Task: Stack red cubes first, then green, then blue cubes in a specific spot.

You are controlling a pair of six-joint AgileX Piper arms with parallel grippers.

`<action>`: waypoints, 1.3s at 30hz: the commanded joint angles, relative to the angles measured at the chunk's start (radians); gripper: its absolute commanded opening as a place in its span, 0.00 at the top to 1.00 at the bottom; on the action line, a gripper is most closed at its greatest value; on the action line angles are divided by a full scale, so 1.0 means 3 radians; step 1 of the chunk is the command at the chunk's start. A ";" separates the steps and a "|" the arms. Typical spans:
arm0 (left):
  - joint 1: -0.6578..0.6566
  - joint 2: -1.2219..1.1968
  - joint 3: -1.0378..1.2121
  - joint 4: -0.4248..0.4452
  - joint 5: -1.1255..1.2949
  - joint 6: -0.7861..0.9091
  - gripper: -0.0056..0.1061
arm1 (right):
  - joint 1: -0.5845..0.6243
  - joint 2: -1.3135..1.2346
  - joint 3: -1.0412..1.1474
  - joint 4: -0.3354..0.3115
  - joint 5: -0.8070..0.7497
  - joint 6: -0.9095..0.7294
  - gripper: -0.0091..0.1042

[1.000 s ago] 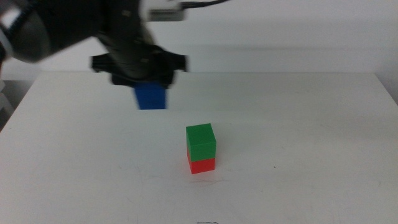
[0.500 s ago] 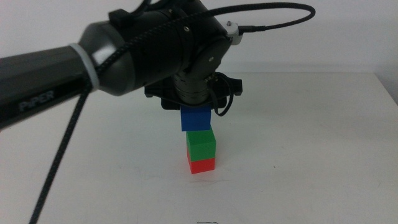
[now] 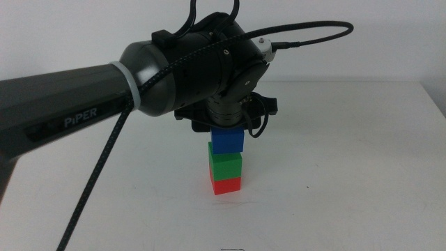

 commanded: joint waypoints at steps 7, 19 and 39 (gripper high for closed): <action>-0.0021 -0.0072 -0.0117 0.0065 -0.0072 -0.0084 0.85 | -0.0008 0.0021 -0.0072 -0.0095 -0.0230 -0.0030 0.14; -0.0021 -0.0049 -0.0117 -0.0006 -0.0061 -0.0161 0.81 | -0.0008 0.0021 -0.0072 -0.0095 -0.0230 -0.0030 0.14; -0.0021 -0.0059 -0.0117 0.0156 0.0037 -0.0017 0.18 | -0.0008 0.0021 -0.0072 -0.0095 -0.0230 -0.0030 0.14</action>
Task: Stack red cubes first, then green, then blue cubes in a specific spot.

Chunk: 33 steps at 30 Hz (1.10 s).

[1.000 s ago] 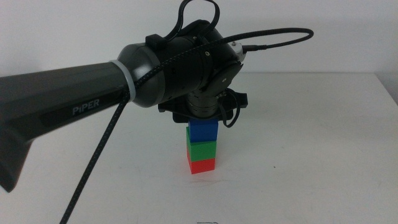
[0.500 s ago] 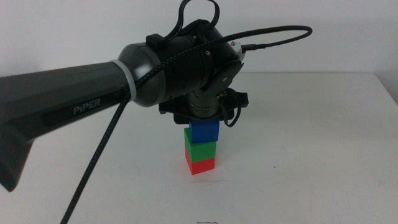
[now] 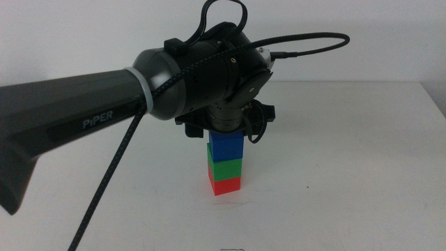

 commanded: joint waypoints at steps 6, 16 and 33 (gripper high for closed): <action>-0.0021 -0.0366 -0.0099 0.0103 -0.0002 0.0349 0.14 | -0.0008 0.0021 -0.0072 -0.0095 -0.0230 -0.0030 0.14; -0.0021 -0.1210 -0.0099 -0.0050 0.0006 0.1230 0.14 | -0.0008 0.0021 -0.0072 -0.0095 -0.0230 -0.0030 0.14; 0.1144 -0.2645 0.0425 -0.0786 0.0270 0.2295 0.14 | -0.0008 0.0043 -0.0072 -0.0123 -0.0230 -0.0030 0.14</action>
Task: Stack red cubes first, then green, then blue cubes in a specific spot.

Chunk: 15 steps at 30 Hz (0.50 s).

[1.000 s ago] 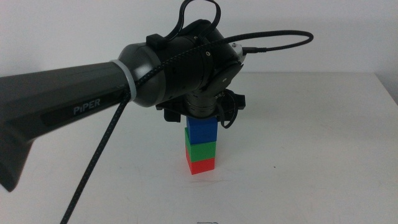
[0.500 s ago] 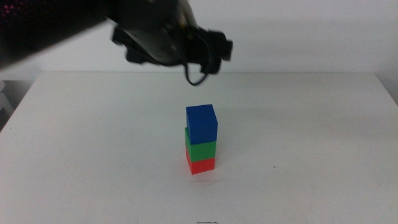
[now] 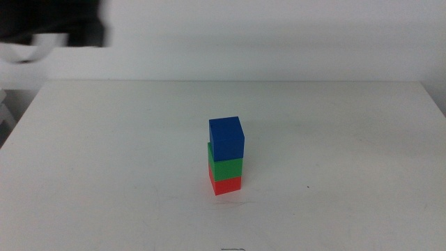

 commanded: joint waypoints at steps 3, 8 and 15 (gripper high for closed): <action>0.0837 -0.0589 0.0271 -0.0540 -0.0468 0.0921 0.14 | -0.0008 0.0033 -0.0072 -0.0118 -0.0230 -0.0030 0.14; 0.1296 -0.0927 0.0454 -0.0917 -0.0582 0.1426 0.14 | -0.0008 0.0033 -0.0072 -0.0117 -0.0230 -0.0030 0.14; 0.1311 -0.1104 0.0462 -0.0906 -0.0587 0.1471 0.14 | -0.0008 0.0033 -0.0072 -0.0127 -0.0230 -0.0030 0.14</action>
